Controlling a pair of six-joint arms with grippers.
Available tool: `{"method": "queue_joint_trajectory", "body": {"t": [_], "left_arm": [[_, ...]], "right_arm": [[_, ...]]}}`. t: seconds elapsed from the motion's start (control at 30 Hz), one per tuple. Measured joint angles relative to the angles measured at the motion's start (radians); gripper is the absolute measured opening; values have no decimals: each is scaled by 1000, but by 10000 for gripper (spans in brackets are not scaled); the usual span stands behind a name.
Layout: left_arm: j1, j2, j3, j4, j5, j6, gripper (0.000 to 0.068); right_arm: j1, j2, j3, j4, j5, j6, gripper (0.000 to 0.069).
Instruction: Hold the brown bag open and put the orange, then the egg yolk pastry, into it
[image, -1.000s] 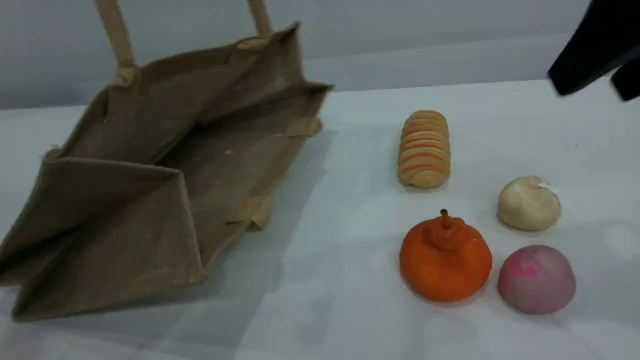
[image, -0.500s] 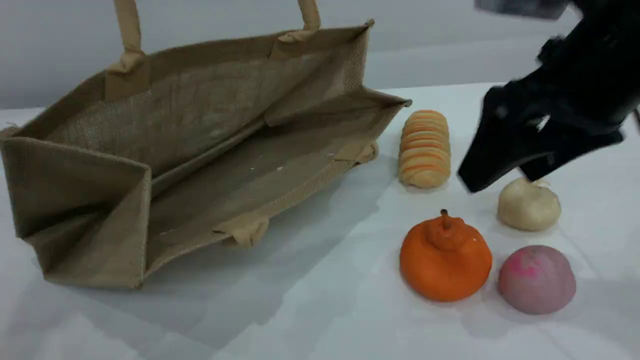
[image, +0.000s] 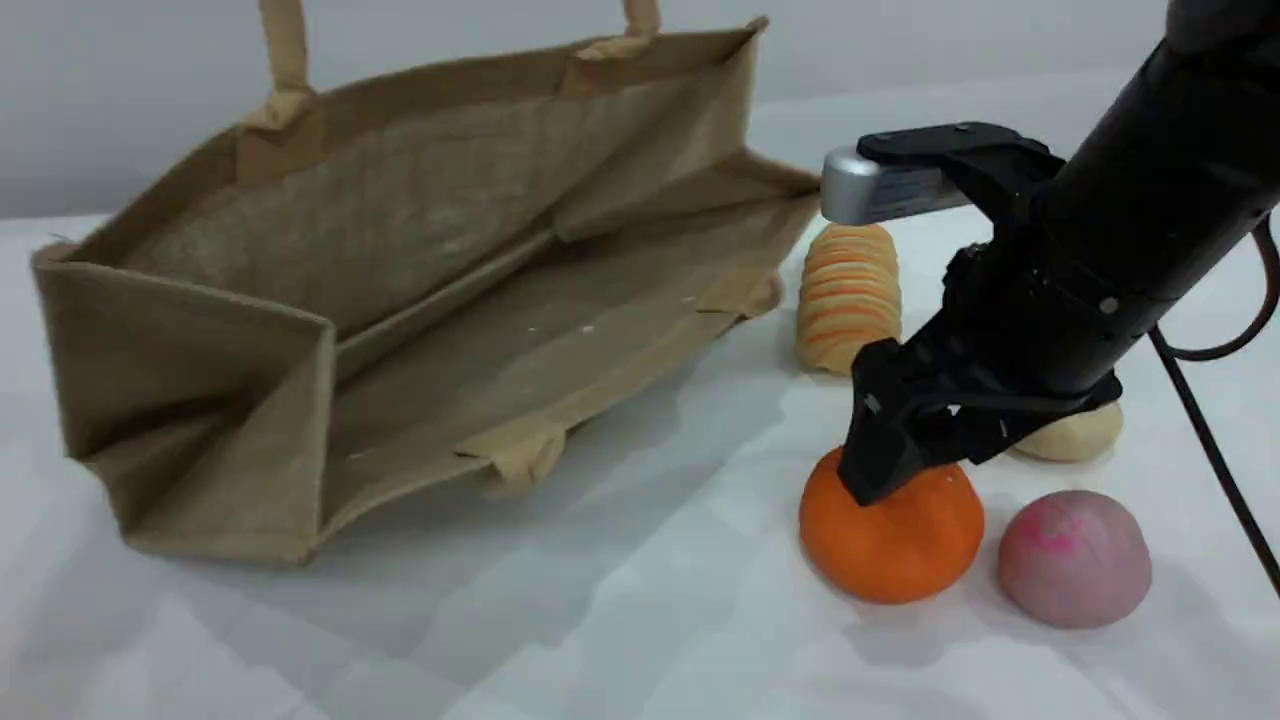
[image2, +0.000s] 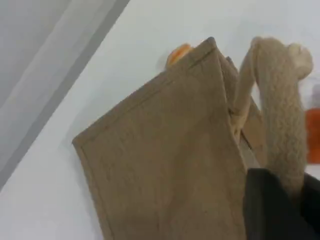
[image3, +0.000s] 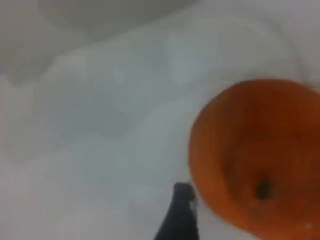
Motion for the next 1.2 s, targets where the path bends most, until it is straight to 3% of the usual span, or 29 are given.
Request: {"method": "queue_joint_trajectory", "body": {"t": [0.33,0.73,0.8,0.9,1.1,1.2], "left_arm": [[0,0,-1,-17,0,2,99],[0,0,-1,-17,1,3,99],[0,0,-1,-17,1,3,99],[0,0,-1,-17,1,3,99],[0,0,-1,-17,1,3,99],[0,0,-1,-17,1,3,99]], "right_arm": [[0,16,-1,8,-104,0,590],[30,71,-1,45,-118,-27,570],[30,72,-1,45,-118,-27,528],[30,72,-1,66,-118,-27,408],[30,72,-1,67,-118,-27,93],[30,59,-1,67,-113,-27,43]]}}
